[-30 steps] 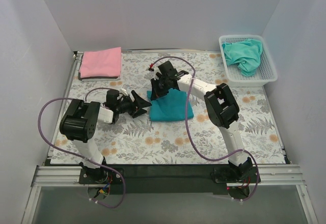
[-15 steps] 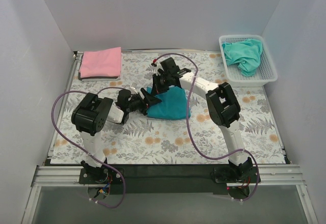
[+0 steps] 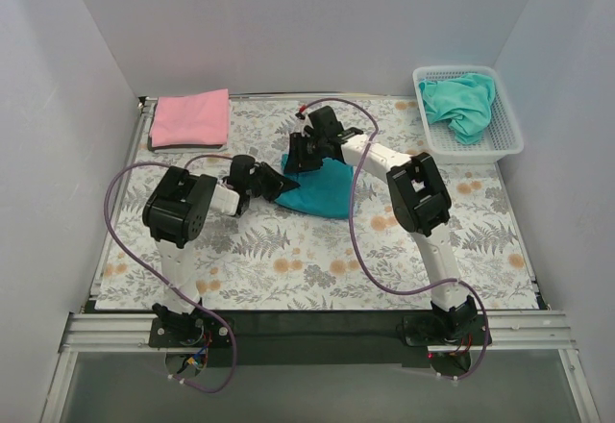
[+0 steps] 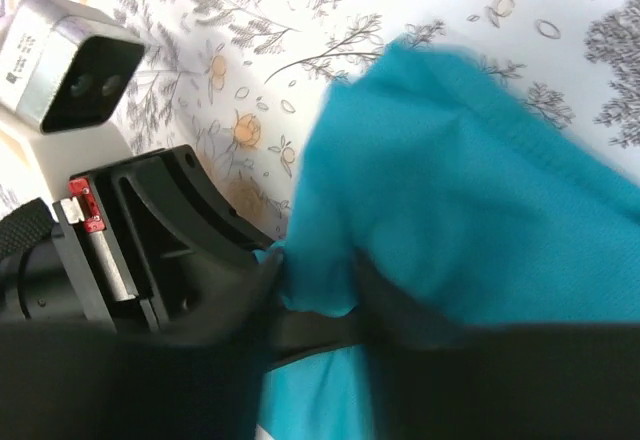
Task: Fold and stack the t-shirts
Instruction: Neatly place the folded tshirt to the corner
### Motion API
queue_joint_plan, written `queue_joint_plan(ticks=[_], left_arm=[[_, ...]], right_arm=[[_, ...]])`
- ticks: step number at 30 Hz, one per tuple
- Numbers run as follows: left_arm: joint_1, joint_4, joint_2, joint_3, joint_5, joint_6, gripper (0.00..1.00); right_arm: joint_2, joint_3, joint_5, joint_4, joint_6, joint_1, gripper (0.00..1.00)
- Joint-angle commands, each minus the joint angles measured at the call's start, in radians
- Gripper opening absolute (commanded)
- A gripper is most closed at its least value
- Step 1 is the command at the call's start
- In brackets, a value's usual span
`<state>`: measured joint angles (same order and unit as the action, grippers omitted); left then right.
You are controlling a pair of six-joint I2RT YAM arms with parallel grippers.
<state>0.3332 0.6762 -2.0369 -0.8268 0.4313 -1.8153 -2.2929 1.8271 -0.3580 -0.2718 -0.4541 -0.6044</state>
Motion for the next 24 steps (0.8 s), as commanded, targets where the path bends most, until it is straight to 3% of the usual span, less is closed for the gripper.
queue_joint_plan(ticks=[1, 3, 4, 6, 8, 13, 18, 24], left_arm=[[-0.04, -0.344, 0.046, -0.112, -0.083, 0.15, 0.0], [-0.065, -0.491, 0.049, -0.234, -0.136, 0.277, 0.0], [-0.069, -0.627, 0.044, -0.28, -0.166, 0.403, 0.0], [-0.092, -0.755, 0.027, -0.403, -0.204, 0.512, 0.07], [-0.117, -0.894, 0.003, -0.469, -0.27, 0.629, 0.08], [-0.14, -0.974, -0.045, -0.653, -0.408, 0.867, 0.12], [-0.151, -1.029, -0.14, -0.849, -0.457, 1.068, 0.14], [-0.168, -1.066, -0.229, -1.067, -0.468, 1.126, 0.18]], right_arm=[[0.026, 0.049, 0.049, 0.046, 0.008, 0.028, 0.46], [0.05, 0.049, 0.089, 0.046, 0.031, 0.061, 0.74], [0.061, 0.049, 0.097, 0.046, 0.047, 0.074, 0.79], [0.099, 0.041, 0.125, 0.046, 0.077, 0.112, 0.94], [0.14, 0.025, 0.132, 0.043, 0.127, 0.135, 0.98], [0.222, -0.046, 0.14, 0.034, 0.247, 0.199, 0.98], [0.296, -0.138, 0.122, 0.033, 0.31, 0.238, 0.98], [0.332, -0.181, 0.087, 0.033, 0.327, 0.239, 0.98]])
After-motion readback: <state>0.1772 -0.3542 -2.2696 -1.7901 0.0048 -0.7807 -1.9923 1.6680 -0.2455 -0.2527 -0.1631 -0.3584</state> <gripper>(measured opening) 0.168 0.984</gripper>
